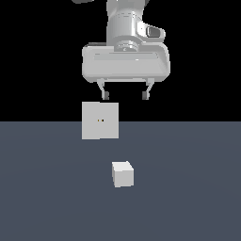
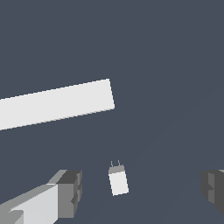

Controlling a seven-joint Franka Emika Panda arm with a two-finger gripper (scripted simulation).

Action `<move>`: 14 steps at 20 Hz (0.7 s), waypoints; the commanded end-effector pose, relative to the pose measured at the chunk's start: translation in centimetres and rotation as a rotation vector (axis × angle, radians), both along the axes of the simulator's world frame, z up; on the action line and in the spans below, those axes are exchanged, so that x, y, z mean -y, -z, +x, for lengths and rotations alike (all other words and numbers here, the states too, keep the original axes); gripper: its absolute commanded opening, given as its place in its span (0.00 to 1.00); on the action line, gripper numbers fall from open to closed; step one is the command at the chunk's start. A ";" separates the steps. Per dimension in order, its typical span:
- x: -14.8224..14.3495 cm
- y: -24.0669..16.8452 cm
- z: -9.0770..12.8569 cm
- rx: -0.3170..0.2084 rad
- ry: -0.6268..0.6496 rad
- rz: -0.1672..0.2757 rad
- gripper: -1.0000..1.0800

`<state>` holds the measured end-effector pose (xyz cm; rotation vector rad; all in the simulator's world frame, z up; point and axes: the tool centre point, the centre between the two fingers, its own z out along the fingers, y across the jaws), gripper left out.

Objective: Plug the charger into the wall socket.

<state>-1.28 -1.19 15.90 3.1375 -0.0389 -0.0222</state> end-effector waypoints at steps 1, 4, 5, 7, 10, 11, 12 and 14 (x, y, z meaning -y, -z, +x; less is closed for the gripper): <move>-0.1 0.4 -0.5 0.007 -0.009 0.001 0.96; -0.2 1.1 -1.2 0.021 -0.024 0.002 0.96; -0.3 1.4 -1.5 0.026 -0.029 0.002 0.96; -0.4 2.0 -2.1 0.037 -0.042 0.003 0.96; -0.5 3.1 -3.2 0.057 -0.065 0.005 0.96; -0.6 3.5 -3.6 0.065 -0.073 0.005 0.96; -0.6 3.9 -4.0 0.072 -0.081 0.006 0.96; -0.7 4.7 -4.7 0.087 -0.098 0.007 0.96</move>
